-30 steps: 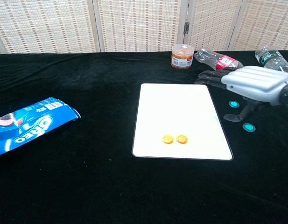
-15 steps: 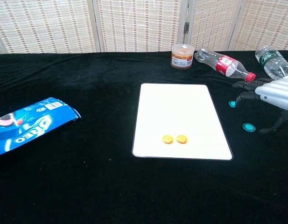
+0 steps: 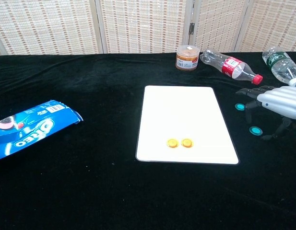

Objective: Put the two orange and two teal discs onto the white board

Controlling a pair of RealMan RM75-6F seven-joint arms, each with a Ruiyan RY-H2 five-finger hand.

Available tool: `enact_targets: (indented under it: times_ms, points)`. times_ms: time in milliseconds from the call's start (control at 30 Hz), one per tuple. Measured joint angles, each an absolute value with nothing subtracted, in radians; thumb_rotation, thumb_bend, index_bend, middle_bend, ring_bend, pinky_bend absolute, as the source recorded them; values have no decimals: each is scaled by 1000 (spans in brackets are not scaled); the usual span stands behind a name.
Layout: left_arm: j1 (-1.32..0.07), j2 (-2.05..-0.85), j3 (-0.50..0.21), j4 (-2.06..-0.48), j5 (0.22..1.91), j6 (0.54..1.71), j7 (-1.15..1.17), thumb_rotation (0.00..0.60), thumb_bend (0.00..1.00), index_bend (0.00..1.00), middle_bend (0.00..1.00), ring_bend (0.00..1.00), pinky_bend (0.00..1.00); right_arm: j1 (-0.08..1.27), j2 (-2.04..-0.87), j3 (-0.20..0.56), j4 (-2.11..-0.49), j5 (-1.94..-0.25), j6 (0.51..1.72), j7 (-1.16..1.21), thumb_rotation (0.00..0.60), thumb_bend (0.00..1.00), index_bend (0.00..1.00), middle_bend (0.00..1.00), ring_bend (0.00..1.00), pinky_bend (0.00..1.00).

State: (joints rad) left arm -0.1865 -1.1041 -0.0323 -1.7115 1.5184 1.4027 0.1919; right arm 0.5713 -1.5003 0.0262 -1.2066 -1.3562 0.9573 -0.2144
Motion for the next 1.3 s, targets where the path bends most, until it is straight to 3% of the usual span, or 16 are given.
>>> enact_targets:
  times_ms: [967,1300]
  points:
    - [-188,-1111,-30,-1695,1510,1398,183,600,161,0,0,15,0,581,-1503,35,-1212,-1341,913,-246,600,410,532,0,0,0]
    - [-189,-1109,-31,-1698,1513,1400,185,600,162,0,0,14,0,587,-1454,49,-1289,-1364,938,-243,600,427,542,1,0,0]
